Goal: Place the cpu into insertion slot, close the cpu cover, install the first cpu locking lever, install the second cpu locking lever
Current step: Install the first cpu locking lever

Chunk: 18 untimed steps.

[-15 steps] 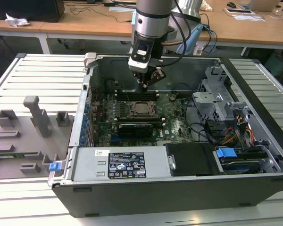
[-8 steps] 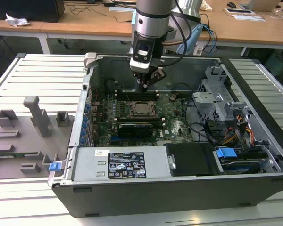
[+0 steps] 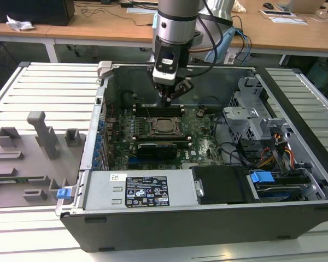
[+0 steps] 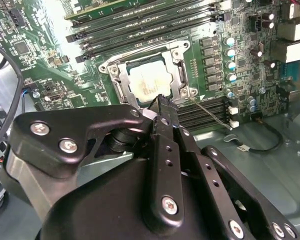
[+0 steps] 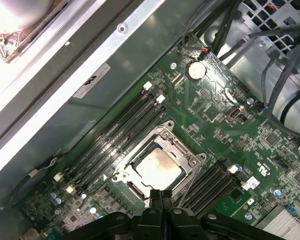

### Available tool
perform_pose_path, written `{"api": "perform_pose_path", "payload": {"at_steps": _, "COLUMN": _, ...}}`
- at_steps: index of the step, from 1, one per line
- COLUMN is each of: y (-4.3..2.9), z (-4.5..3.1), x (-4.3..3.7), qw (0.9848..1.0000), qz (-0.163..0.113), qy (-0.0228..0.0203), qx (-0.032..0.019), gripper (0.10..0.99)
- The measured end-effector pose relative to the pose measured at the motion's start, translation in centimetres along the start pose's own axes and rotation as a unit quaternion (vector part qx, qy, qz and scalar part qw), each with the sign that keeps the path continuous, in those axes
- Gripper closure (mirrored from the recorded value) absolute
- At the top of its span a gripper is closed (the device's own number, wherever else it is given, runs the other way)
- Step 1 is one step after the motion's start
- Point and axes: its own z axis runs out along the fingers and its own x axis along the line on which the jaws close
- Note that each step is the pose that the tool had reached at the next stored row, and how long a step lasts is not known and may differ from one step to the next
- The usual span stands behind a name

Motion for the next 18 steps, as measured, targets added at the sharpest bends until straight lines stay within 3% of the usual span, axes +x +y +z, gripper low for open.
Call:
{"api": "perform_pose_path", "payload": {"at_steps": 8, "y": 0.0, "z": 0.0, "x": 0.0, "qw": 0.9983, "qz": -0.058, "qy": -0.0013, "qx": 0.0009, "gripper": 0.98}}
{"api": "perform_pose_path", "payload": {"at_steps": 15, "y": 0.0, "z": 0.0, "x": 0.0, "qw": 0.9948, "qz": -0.102, "qy": -0.0023, "qx": 0.0015, "gripper": 0.98}}
{"api": "perform_pose_path", "payload": {"at_steps": 18, "y": 0.0, "z": 0.0, "x": 0.0, "qw": 0.9926, "qz": -0.121, "qy": -0.0027, "qx": 0.0018, "gripper": 0.98}}
